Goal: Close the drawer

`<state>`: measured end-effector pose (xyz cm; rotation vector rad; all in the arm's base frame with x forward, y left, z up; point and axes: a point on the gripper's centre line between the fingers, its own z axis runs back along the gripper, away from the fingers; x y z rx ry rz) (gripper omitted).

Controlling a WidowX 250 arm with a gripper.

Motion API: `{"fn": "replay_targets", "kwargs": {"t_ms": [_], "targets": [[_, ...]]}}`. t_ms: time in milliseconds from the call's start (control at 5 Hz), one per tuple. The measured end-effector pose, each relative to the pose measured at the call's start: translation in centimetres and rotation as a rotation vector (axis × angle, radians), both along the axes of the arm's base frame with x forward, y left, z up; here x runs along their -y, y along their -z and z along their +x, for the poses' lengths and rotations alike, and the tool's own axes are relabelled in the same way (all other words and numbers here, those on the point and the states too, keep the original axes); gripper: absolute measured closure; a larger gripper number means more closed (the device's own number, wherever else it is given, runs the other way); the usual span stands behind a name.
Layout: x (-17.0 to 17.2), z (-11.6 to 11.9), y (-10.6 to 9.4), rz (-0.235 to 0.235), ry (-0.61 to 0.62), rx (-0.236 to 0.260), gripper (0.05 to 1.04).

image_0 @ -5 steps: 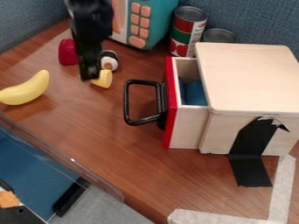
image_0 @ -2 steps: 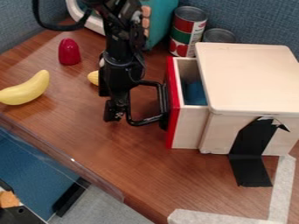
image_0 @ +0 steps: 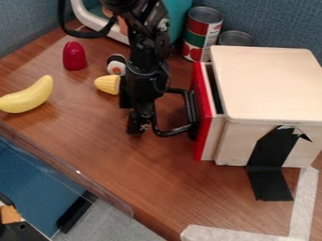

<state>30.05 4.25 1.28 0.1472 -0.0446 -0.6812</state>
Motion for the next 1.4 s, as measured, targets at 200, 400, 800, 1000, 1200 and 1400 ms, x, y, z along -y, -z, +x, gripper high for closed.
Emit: {"fn": "replay_targets", "kwargs": {"t_ms": [200, 400, 800, 1000, 1200, 1400], "targets": [[0.6, 0.6, -0.4, -0.03, -0.026, 0.009, 0.084], [2.3, 0.7, 0.1, -0.04, -0.019, -0.008, 0.084], [3.0, 0.9, 0.6, -0.037, -0.025, -0.018, 0.084], [2.3, -0.3, -0.2, -0.023, -0.014, 0.008, 0.084], [-1.5, -1.2, -4.3, -0.004, -0.1, 0.067, 0.084], [-5.8, -3.5, -7.3, -0.028, -0.184, 0.044, 0.084]]}}
